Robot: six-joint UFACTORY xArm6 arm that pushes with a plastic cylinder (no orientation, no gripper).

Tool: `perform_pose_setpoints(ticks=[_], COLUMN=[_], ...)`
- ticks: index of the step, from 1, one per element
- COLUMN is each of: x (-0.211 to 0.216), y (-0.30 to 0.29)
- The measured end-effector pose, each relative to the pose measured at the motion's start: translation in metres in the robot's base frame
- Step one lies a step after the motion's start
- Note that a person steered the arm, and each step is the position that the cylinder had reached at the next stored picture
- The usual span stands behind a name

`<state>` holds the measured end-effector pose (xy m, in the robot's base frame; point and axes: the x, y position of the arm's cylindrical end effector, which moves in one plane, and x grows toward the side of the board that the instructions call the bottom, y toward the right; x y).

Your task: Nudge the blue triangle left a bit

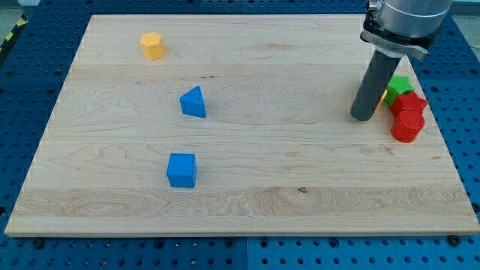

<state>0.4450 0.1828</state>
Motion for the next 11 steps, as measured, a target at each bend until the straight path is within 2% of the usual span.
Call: perform_pose_setpoints(ticks=[2, 3, 5, 7, 8, 10, 11], x=[0.0, 0.023, 0.082, 0.085, 0.054, -0.035, -0.039], y=[0.012, -0.009, -0.095, -0.112, -0.143, -0.194, -0.245])
